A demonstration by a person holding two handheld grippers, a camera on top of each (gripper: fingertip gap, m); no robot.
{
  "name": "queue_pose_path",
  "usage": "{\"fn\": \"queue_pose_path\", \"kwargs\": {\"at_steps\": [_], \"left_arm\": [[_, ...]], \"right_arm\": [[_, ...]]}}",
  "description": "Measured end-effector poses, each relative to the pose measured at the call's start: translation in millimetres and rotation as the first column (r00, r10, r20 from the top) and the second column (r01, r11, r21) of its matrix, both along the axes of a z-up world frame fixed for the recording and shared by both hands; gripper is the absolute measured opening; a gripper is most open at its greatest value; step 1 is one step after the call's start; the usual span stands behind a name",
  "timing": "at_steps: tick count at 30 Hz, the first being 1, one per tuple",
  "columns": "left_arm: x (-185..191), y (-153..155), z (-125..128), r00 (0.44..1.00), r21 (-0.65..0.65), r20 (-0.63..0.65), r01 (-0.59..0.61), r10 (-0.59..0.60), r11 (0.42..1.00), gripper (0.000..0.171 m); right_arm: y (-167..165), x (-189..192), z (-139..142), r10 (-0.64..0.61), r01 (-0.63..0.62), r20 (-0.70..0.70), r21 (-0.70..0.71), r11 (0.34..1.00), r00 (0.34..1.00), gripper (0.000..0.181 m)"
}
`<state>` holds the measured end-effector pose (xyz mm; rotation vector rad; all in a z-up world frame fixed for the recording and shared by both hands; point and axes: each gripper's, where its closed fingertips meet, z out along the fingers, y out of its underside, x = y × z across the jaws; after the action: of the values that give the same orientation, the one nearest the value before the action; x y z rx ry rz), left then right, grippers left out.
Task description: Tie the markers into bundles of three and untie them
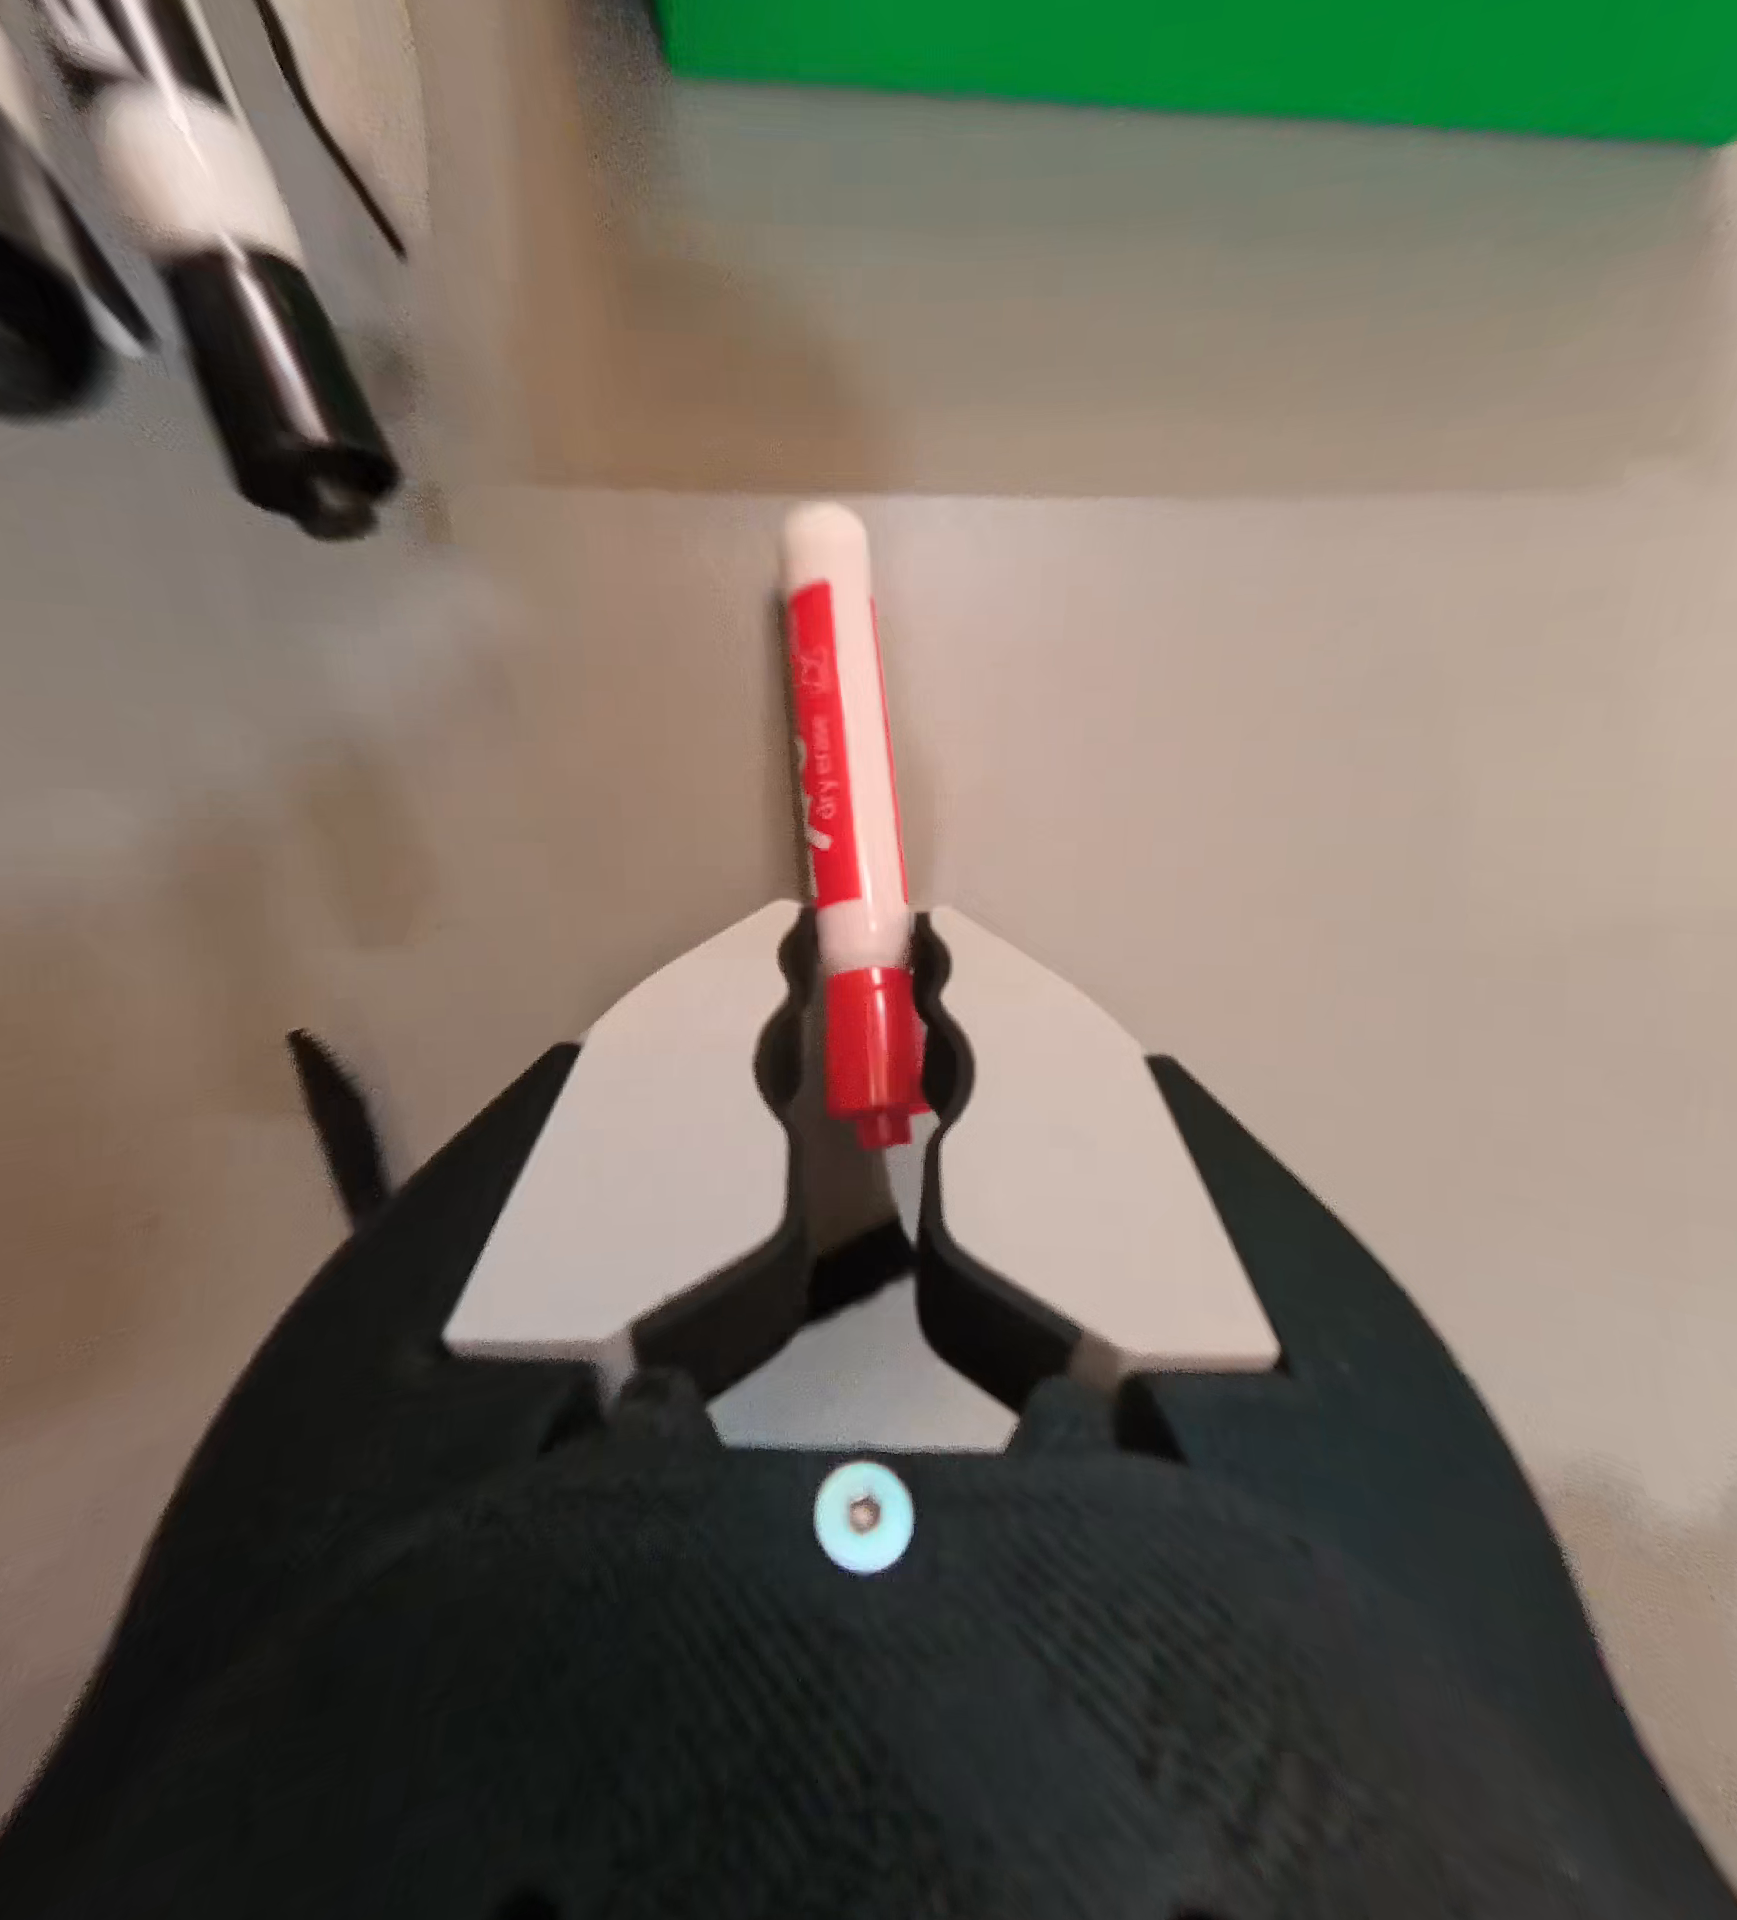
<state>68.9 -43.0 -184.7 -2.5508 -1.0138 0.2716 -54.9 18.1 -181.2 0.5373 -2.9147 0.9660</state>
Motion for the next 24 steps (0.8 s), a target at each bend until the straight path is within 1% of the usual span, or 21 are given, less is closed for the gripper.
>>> {"fn": "queue_pose_path", "kwargs": {"at_steps": [2,4,6,9,11,14,17,19,21,24], "left_arm": [[-4,3,-4,1.000,-0.016,-0.021,0.008,-0.008,1.000,0.046],[-6,8,-9,1.000,-0.006,-0.019,0.012,-0.012,1.000,0.046],[-9,13,-13,1.000,0.020,-0.013,0.012,-0.012,1.000,0.046],[-15,21,-13,1.000,0.062,-0.026,0.003,-0.001,0.998,0.046],[-18,27,-10,0.999,0.090,-0.045,0.001,0.003,0.996,0.046],[-21,33,-7,0.997,0.099,-0.081,0.012,-0.004,0.995,0.046],[-19,39,-8,0.995,0.088,-0.097,0.043,-0.035,0.995,0.047],[-17,44,-9,0.993,0.082,-0.106,0.063,-0.054,0.995,0.049],[-16,48,-9,0.991,0.082,-0.116,0.078,-0.068,0.994,0.046],[-15,54,-8,0.990,0.111,-0.121,0.090,-0.077,0.990,0.046]], "right_arm": [[12,-5,24,-0.049,0.049,-0.001,-0.048,0.998,0.999,0.018],[23,-5,50,-0.057,0.055,-0.016,-0.078,0.995,0.998,0.018],[32,6,72,-0.020,0.020,-0.002,-0.084,0.996,1.000,0.018],[38,31,88,0.047,-0.046,0.015,-0.047,0.998,0.999,0.018],[37,47,91,0.080,-0.080,0.025,-0.025,0.997,0.996,0.018],[32,67,87,0.112,-0.113,0.027,0.026,0.993,0.993,0.018],[27,77,84,0.141,-0.141,0.000,0.066,0.988,0.990,0.018],[25,83,83,0.157,-0.158,0.011,0.100,0.982,0.987,0.018],[25,91,80,0.176,-0.180,0.038,0.141,0.974,0.984,0.018],[21,96,76,0.193,-0.196,0.036,0.176,0.965,0.981,0.018]]}}
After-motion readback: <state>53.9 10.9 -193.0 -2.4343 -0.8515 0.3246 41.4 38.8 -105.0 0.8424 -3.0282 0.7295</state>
